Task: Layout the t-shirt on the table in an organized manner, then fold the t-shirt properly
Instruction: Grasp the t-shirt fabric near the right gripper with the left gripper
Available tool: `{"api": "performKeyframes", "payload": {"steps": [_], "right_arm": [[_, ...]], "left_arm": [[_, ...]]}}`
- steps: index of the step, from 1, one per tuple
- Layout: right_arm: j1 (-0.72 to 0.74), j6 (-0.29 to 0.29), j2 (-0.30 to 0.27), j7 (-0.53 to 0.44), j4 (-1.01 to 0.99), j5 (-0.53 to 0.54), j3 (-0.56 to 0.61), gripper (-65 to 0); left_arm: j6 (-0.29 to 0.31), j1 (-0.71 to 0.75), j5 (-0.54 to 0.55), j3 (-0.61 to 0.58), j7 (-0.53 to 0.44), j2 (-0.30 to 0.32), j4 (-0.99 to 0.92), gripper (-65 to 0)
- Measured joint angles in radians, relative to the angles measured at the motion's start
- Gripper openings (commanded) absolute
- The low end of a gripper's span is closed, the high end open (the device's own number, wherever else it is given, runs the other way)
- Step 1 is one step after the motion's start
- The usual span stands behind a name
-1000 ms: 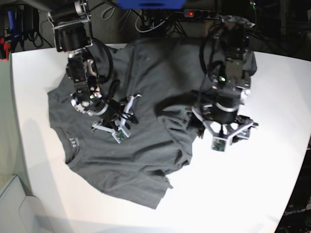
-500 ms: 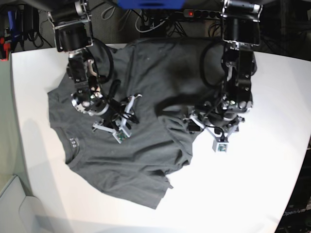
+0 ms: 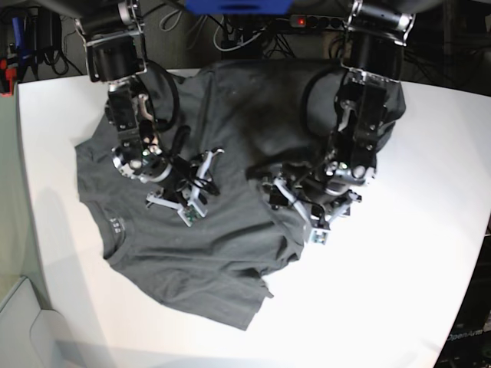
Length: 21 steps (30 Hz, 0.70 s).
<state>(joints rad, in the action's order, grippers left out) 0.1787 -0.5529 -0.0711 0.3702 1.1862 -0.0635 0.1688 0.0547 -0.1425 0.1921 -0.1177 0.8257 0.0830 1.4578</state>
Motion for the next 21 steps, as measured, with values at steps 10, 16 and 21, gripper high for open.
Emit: {"api": "performKeyframes", "payload": {"steps": [10,16,21], "right_arm": [[0.000,0.000,0.000,0.000,0.000,0.000,0.000,-45.6],[0.000,0.000,0.000,0.000,0.000,0.000,0.001,-45.6],[0.000,0.000,0.000,0.000,0.000,0.000,0.001,-45.6]], "left_arm": [[0.001,0.010,-0.003,-0.008,0.007,-0.028,0.000,-21.9],[0.002,0.010,0.000,-0.008,0.008,-0.027,0.000,-46.8],[0.001,0.029,-0.001,-0.002,0.011,-0.027,0.000,-63.0]]}}
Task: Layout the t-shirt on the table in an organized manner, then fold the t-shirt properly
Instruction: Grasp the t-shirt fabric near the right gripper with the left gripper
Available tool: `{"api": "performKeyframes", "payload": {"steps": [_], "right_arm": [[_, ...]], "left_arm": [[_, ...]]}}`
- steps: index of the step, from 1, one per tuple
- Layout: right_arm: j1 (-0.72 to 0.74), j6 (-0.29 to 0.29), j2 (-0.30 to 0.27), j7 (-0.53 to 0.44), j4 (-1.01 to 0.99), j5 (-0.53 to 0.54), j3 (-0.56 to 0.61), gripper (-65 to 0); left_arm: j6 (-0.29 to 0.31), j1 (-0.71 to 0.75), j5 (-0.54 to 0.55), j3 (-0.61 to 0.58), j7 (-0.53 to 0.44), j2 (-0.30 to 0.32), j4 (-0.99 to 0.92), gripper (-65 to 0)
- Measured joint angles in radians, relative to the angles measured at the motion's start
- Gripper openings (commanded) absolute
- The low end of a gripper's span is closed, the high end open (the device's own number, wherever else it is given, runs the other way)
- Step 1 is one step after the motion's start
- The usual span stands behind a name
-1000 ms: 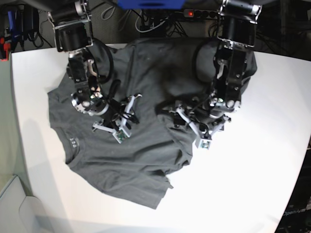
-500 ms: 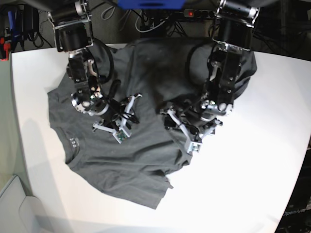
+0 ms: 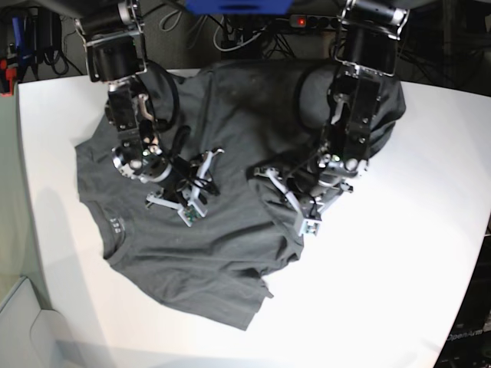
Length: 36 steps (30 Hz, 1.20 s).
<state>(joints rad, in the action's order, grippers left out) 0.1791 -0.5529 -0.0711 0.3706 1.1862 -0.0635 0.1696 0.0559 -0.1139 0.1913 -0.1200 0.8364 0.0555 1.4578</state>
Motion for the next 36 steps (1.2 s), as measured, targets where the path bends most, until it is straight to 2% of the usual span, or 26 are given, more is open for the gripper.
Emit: {"api": "performKeyframes", "payload": {"steps": [1,14,16,21,24,26,32,36], "right_arm": [[0.000,0.000,0.000,0.000,0.000,0.000,0.000,-45.6],[0.000,0.000,0.000,0.000,0.000,0.000,0.000,-45.4],[0.000,0.000,0.000,0.000,0.000,0.000,0.000,-45.4],[0.000,0.000,0.000,0.000,0.000,0.000,0.000,-45.4],[0.000,0.000,0.000,0.001,0.000,0.000,0.000,-45.4],[0.000,0.000,0.000,0.000,0.000,0.000,0.000,-45.4],[0.000,0.000,0.000,0.000,0.000,0.000,0.000,-45.4],[0.000,0.000,0.000,-0.001,0.000,0.000,0.000,-45.4]], "left_arm": [[0.000,0.000,0.001,0.000,0.002,0.001,0.000,-64.9],[-0.004,0.019,-0.003,0.004,0.001,0.011,0.106,-63.8],[-0.004,0.028,-0.004,0.006,0.002,0.019,0.106,-60.1],[0.000,0.037,-0.001,0.039,0.010,0.023,0.106,-37.0],[-0.004,0.064,0.002,0.097,-0.005,0.017,0.109,-26.4],[-0.008,0.075,-0.003,0.112,0.002,0.021,0.109,-24.6],[-0.006,0.067,0.000,0.107,-0.006,0.014,0.101,-24.6],[0.001,0.063,-0.005,0.104,-0.009,-0.018,0.053,-24.6]]}}
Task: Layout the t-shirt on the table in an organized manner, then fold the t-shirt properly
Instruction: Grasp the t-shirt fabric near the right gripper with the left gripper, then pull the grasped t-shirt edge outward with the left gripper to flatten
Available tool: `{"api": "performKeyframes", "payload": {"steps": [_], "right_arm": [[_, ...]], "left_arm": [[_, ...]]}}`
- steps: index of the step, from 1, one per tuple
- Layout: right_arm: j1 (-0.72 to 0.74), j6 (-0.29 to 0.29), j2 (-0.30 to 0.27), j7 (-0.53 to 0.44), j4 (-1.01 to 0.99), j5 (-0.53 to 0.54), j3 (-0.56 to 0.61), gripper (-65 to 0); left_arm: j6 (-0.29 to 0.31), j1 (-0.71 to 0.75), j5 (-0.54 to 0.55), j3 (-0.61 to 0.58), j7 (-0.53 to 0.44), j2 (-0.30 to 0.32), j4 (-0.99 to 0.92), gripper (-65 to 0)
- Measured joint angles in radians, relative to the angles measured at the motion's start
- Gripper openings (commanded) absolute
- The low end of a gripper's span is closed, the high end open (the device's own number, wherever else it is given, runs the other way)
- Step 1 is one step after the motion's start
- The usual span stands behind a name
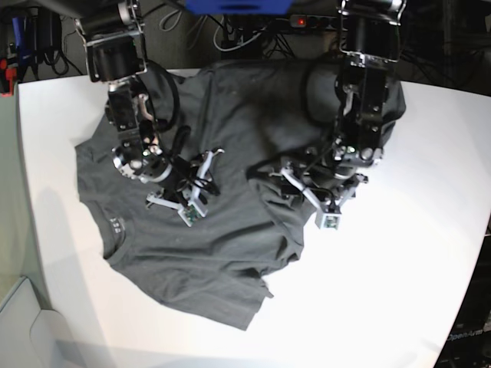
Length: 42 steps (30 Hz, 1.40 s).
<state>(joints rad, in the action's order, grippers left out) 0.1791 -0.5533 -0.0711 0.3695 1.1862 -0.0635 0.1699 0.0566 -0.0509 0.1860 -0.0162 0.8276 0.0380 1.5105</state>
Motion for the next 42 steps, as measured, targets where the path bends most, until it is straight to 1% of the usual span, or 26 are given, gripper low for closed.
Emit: {"api": "performKeyframes", "payload": {"steps": [2,8,9,10,15,16,19,22,23,25,28,30,33,38,42], "right_arm": [[0.000,0.000,0.000,0.001,0.000,0.000,0.000,-45.4],[0.000,0.000,0.000,0.001,0.000,0.000,0.000,-45.4],[0.000,0.000,0.000,0.001,0.000,0.000,0.000,-45.4],[0.000,0.000,0.000,0.001,0.000,0.000,0.000,-45.4],[0.000,0.000,0.000,0.002,0.000,0.000,0.000,-45.4],[0.000,0.000,0.000,0.001,0.000,0.000,0.000,-45.4],[0.000,0.000,0.000,0.001,0.000,0.000,0.000,-45.4],[0.000,0.000,0.000,0.001,0.000,0.000,0.000,-45.4],[0.000,0.000,0.000,0.001,0.000,0.000,0.000,-45.4],[0.000,0.000,0.000,0.002,0.000,-0.001,0.000,-45.4],[0.000,0.000,0.000,-0.001,-0.001,0.000,0.001,-45.4],[0.000,0.000,0.000,-0.001,-0.001,0.000,0.001,-45.4],[0.000,0.000,0.000,0.001,-0.001,0.000,0.001,-45.4],[0.000,0.000,0.009,0.002,0.000,-0.003,0.001,-45.3],[0.000,0.000,0.011,0.004,0.000,-0.003,0.001,-45.3]], "left_arm": [[0.004,0.001,0.016,0.000,0.003,0.000,-0.029,-24.6],[0.000,-0.014,0.006,0.002,0.002,0.001,-0.081,-25.4],[0.000,-0.014,0.006,0.002,0.002,0.001,-0.081,-28.1],[0.000,-0.013,0.006,0.002,0.002,0.001,-0.083,-32.8],[-0.004,-0.030,0.001,0.005,0.017,0.002,-0.084,-62.7],[-0.005,-0.040,-0.002,0.005,0.016,0.007,-0.084,-65.0],[-0.005,-0.057,0.001,0.008,0.003,0.027,-0.084,-64.4],[-0.002,-0.047,0.002,0.009,0.003,0.077,-0.084,-64.9],[-0.002,-0.044,0.000,0.026,0.004,0.086,-0.084,-64.9],[-0.001,-0.046,0.006,0.098,0.006,0.094,-0.085,-64.9],[0.001,-0.053,0.001,0.257,0.002,0.095,-0.084,-64.9],[-0.002,-0.078,-0.005,0.325,0.011,0.114,-0.087,-64.9],[0.000,-0.149,-0.008,0.335,-0.002,0.175,-0.124,-64.9],[0.009,-0.223,0.003,0.336,0.006,0.226,-0.229,-64.9],[-0.002,-0.263,0.002,0.338,0.005,0.274,-0.267,-64.9]]}}
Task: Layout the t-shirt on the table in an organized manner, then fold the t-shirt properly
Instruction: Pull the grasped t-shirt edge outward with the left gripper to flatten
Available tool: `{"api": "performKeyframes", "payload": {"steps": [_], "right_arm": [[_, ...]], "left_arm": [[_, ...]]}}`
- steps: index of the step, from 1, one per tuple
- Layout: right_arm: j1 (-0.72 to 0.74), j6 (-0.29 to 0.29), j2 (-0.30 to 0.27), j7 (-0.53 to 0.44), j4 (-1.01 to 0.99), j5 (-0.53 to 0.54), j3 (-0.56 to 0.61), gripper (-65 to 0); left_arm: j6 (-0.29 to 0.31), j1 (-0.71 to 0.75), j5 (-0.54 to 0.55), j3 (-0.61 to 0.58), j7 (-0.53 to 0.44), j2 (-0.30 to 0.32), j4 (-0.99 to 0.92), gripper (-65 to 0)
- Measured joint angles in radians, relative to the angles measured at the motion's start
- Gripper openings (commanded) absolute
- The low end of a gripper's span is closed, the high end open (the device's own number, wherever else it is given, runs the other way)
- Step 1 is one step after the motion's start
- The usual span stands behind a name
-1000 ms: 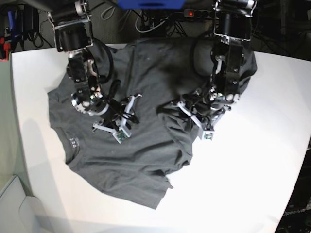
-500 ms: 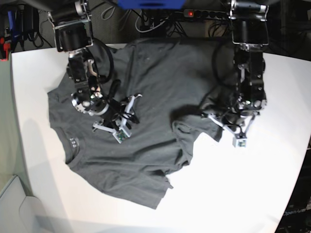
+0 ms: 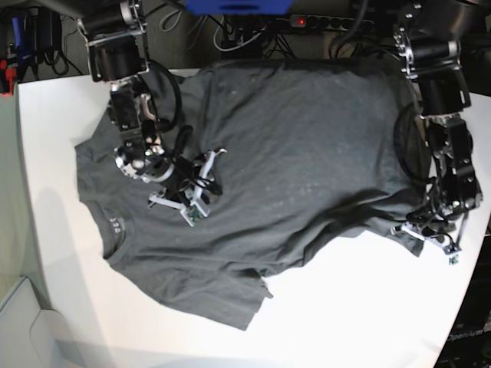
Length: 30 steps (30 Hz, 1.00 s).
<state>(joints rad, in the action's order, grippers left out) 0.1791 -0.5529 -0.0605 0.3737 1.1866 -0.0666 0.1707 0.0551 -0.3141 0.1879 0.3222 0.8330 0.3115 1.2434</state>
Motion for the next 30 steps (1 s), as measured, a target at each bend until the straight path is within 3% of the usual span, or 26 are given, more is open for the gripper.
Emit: {"api": "performKeyframes", "payload": {"steps": [5,14,18,21,24,30], "right_arm": [[0.000,0.000,0.000,-0.001,0.000,0.000,0.000,-45.3],[-0.014,0.000,-0.001,0.010,0.034,-0.004,-0.003,-45.3],[-0.011,0.000,-0.005,0.010,0.063,-0.004,-0.004,-45.3],[-0.011,-0.001,-0.003,0.088,0.063,-0.001,-0.004,-45.3],[-0.011,-0.001,-0.004,0.101,0.063,-0.002,-0.003,-45.3],[-0.009,0.000,-0.003,0.098,0.063,0.000,0.000,-45.3]], "left_arm": [[-0.002,-0.003,0.000,0.076,-0.114,0.027,-0.072,-64.9],[0.016,-0.067,0.005,0.082,-0.289,0.102,-0.348,-64.9],[0.005,-0.076,0.000,0.082,-0.311,0.102,-0.373,-64.9],[0.005,-0.080,0.000,0.082,-0.311,0.101,-0.373,-62.9],[0.005,-0.080,0.000,0.082,-0.311,0.101,-0.372,-51.8],[0.008,-0.006,0.005,0.090,-0.177,0.098,-0.288,-21.1]]}}
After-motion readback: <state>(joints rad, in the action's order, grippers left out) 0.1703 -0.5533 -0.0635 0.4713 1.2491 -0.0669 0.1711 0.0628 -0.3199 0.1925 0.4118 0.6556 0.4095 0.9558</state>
